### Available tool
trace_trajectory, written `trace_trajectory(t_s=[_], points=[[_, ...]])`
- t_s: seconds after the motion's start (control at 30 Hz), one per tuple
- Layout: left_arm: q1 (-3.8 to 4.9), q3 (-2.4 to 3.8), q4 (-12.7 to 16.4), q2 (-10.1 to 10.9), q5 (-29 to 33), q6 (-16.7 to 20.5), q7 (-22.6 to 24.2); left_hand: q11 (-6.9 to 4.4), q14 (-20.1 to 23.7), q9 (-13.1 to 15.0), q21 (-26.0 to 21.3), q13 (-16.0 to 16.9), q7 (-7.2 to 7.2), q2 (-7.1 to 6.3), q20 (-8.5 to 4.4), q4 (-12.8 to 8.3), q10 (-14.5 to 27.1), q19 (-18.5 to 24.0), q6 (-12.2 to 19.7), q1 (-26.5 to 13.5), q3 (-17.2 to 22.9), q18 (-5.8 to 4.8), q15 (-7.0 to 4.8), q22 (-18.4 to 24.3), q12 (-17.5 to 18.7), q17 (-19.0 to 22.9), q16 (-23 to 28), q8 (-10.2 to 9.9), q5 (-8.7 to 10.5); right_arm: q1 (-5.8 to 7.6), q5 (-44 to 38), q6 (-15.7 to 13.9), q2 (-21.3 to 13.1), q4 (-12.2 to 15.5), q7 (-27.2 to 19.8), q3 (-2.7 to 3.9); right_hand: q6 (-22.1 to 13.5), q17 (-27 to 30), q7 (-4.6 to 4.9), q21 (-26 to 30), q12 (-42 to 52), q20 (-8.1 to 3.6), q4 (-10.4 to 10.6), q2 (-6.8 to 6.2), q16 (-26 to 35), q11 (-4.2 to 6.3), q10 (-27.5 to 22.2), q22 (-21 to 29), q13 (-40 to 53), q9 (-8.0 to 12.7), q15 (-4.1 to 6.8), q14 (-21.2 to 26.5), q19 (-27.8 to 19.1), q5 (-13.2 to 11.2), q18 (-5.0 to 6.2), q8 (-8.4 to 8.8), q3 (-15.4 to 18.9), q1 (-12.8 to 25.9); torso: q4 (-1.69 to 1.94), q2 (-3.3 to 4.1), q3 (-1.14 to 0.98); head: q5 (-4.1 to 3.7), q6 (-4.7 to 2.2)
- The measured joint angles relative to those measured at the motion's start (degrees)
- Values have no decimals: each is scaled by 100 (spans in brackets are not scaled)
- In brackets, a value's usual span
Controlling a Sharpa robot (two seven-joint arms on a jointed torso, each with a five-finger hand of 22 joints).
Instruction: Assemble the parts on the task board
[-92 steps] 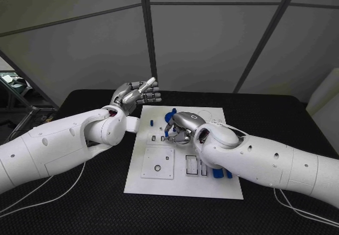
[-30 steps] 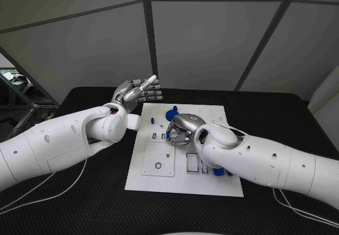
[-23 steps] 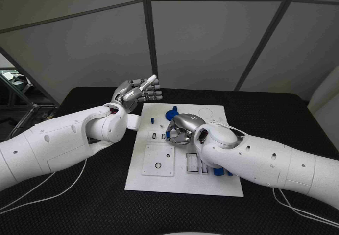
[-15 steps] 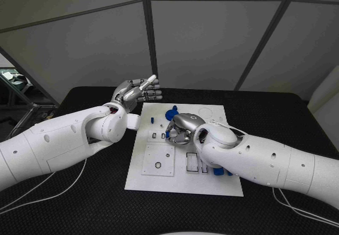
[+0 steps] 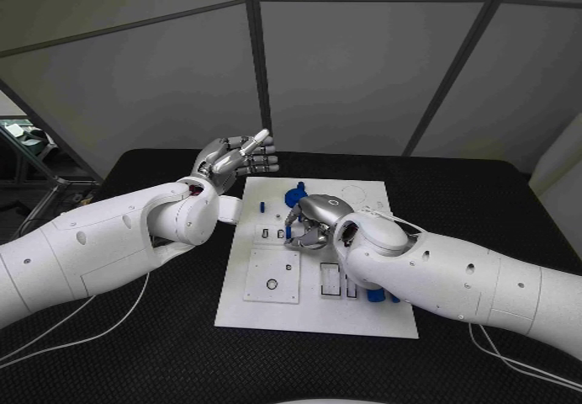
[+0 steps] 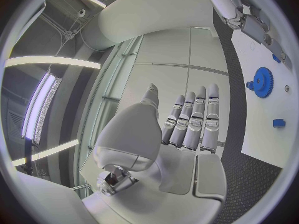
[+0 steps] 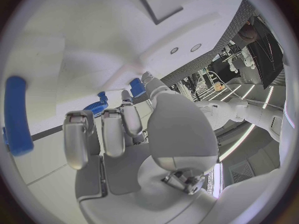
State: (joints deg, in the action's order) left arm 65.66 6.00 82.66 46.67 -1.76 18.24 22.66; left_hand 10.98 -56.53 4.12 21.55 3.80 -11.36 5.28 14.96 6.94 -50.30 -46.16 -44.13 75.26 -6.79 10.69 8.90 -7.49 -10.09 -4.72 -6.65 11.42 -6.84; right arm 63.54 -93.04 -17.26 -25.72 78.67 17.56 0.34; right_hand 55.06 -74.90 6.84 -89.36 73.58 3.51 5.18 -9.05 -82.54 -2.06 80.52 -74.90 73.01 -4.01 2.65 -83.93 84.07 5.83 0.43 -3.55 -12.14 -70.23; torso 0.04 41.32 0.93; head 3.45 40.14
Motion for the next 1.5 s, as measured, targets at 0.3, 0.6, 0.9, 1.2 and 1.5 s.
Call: trace_trajectory(t_s=[0.3, 0.6, 0.9, 1.2, 1.5], points=[[0, 0, -1, 2, 0, -4, -7, 0, 0, -6, 0, 0, 0, 0, 0, 0, 0, 0, 0, 0, 0, 1, 0, 5, 0, 0, 0, 0, 0, -1, 3, -171, 1, -8, 1, -1, -471, -4, 99, 22, -176, 69, 486, -219, 34, -81, -122, 0, -202, 29, -51, -10, -11, -52, 0, 0, 237, -193, 1, -1, -1, 2, -7], [-5, -1, -18, 6, 0, -27, -23, 2, 0, -6, 0, 0, 0, 0, 0, 0, -2, 0, 0, 0, 0, 0, 0, 7, 0, 0, 0, 0, 0, -3, 32, -462, -140, 172, -96, -1, -504, -4, 101, 22, -176, 88, 779, -303, 34, -81, -122, 0, -207, 20, -51, -10, 8, -52, 0, 0, 331, -335, 1, -5, -6, 12, -19], [-21, -1, -110, 77, -307, -193, -262, -272, -858, 123, 280, 211, 2, 86, -243, -105, -1077, -536, -703, 37, -38, 0, -279, -70, -369, -221, -339, 223, -105, 43, 414, -586, -1105, 1008, -651, 21, -110, 370, 22, 424, -492, 88, 884, -262, 325, -16, -308, 0, -526, -26, -51, -10, 8, -52, 91, -126, 325, -488, -16, -44, -9, 60, -54], [-22, 0, -181, 163, -1870, -722, -1438, -898, -2536, 388, 1589, 744, 556, 244, -957, -439, -2406, -1928, -1539, 365, 231, 0, -1008, -745, -817, -1506, -2194, 377, -259, 369, 1862, -133, -2111, 1540, -1197, 263, 58, 3414, 11, 3168, -3503, 102, 723, -78, 3195, -20, -1452, 2614, -3189, 2, -58, 745, -1833, 32, 803, -43, 133, -797, -69, -152, -48, 125, -54], [121, -20, -141, 124, -3401, -1386, -2860, -1133, -2741, 1275, 5005, 4964, 773, 103, -1276, -138, -2819, -3003, -1638, -252, 14, -536, -1250, -4796, -4319, -6963, -7306, 646, 335, 597, 3559, 190, -2349, 1053, -1651, 310, 172, 4227, 40, 4737, -4685, 182, 321, 13, 4815, -71, -1500, 4032, -4036, 17, -191, 983, -2274, 96, 940, -43, -309, -1024, -93, -271, -92, 122, -14]])
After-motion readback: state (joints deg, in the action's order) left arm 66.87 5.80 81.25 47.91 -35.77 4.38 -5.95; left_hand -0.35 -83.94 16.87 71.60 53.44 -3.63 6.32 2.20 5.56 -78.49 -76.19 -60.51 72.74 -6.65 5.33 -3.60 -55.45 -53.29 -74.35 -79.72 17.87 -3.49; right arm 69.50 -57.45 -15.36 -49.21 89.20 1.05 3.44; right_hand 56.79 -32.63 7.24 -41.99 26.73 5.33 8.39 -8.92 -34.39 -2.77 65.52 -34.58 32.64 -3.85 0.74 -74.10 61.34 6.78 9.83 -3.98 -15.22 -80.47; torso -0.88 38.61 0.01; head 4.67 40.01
